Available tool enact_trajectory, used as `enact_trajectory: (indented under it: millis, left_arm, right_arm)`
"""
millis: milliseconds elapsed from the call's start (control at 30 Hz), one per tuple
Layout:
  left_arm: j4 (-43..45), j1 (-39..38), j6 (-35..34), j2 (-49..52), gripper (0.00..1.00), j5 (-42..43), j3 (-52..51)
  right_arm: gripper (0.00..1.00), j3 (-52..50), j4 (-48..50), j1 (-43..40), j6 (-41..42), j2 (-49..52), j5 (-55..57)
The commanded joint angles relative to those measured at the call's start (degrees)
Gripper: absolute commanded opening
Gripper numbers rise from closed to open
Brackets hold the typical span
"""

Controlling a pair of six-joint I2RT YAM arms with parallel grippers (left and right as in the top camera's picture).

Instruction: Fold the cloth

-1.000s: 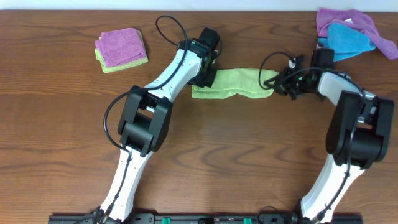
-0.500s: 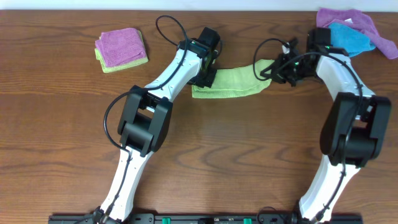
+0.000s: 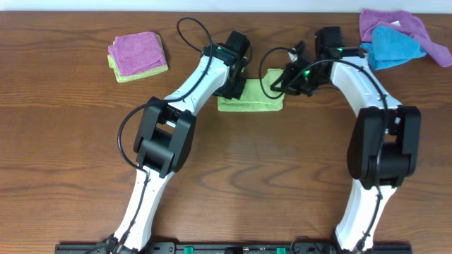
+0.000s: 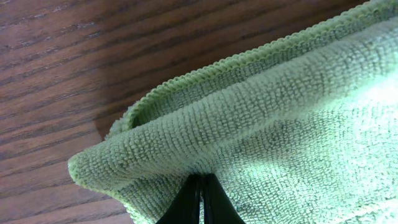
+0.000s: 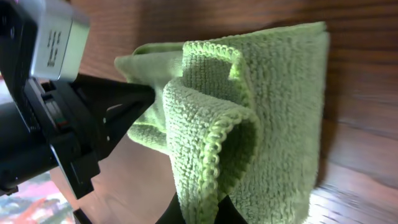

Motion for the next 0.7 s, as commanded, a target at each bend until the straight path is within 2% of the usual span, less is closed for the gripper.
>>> enact_trajectory:
  millis: [0, 667]
  left_arm:
    - [-0.50, 0.63, -1.09, 1.38, 0.06, -0.59, -2.34]
    - [-0.26, 0.85, -1.95, 1.38, 0.05, 0.72, -2.32]
  right_arm:
    - [0.01, 1.09, 0.26, 1.49, 0.35, 0.61, -0.26]
    - [0.01, 1.09, 5.05, 7.52, 4.63, 0.61, 3.21]
